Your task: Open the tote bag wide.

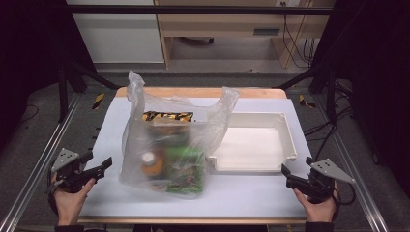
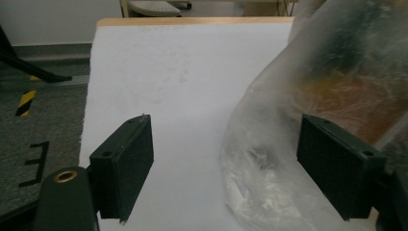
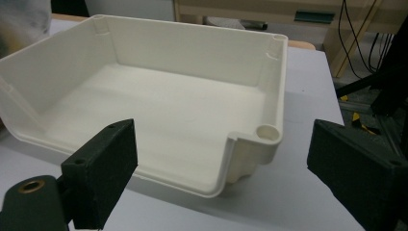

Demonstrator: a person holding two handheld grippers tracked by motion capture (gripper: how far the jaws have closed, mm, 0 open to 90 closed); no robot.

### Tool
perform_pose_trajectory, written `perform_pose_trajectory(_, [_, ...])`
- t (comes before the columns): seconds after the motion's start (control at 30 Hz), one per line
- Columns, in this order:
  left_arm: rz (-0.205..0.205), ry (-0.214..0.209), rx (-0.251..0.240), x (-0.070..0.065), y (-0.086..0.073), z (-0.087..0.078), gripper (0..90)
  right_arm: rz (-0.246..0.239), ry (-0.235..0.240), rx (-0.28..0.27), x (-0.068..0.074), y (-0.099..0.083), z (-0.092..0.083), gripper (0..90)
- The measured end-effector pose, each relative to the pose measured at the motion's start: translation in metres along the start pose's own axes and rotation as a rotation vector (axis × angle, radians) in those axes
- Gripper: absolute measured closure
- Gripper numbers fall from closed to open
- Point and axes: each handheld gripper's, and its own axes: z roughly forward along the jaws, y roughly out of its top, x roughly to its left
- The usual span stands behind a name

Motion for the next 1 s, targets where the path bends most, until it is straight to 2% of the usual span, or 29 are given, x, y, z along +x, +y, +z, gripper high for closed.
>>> perform_pose_trajectory(0.17, [0.015,-0.029,-0.043,-0.007,0.007,-0.009,22.5,-0.016,0.020,-0.004,0.011,0.008,0.001,11.2])
perform_pose_trajectory(0.23, [0.023,-0.048,-0.062,-0.009,0.011,-0.014,24.5,-0.014,0.052,-0.024,0.021,0.014,0.001,12.4])
perform_pose_trajectory(0.27, [0.029,-0.053,-0.069,-0.011,0.012,-0.016,24.5,-0.014,0.052,-0.024,0.021,0.014,0.001,12.4])
perform_pose_trajectory(0.3, [0.035,-0.060,-0.078,-0.013,0.015,-0.019,24.9,-0.012,0.077,-0.029,0.027,0.018,0.002,13.2])
perform_pose_trajectory(0.43, [0.036,-0.076,-0.105,-0.018,0.023,-0.028,25.8,-0.006,0.099,-0.041,0.036,0.024,0.004,14.8])
perform_pose_trajectory(0.5, [0.045,-0.091,-0.121,-0.024,0.026,-0.033,26.6,-0.006,0.124,-0.038,0.046,0.029,0.009,15.9])
perform_pose_trajectory(0.57, [0.048,-0.096,-0.121,-0.026,0.027,-0.034,26.9,-0.006,0.131,-0.038,0.049,0.030,0.010,16.2])
perform_pose_trajectory(0.7, [0.082,-0.116,-0.130,-0.037,0.033,-0.036,27.9,-0.004,0.170,-0.067,0.064,0.034,0.017,17.4])
perform_pose_trajectory(0.87, [0.105,-0.134,-0.138,-0.047,0.036,-0.039,28.5,-0.011,0.207,-0.056,0.077,0.039,0.021,18.5])
perform_pose_trajectory(1.0, [0.130,-0.160,-0.149,-0.057,0.039,-0.042,29.2,-0.045,0.257,-0.045,0.094,0.045,0.026,20.3])
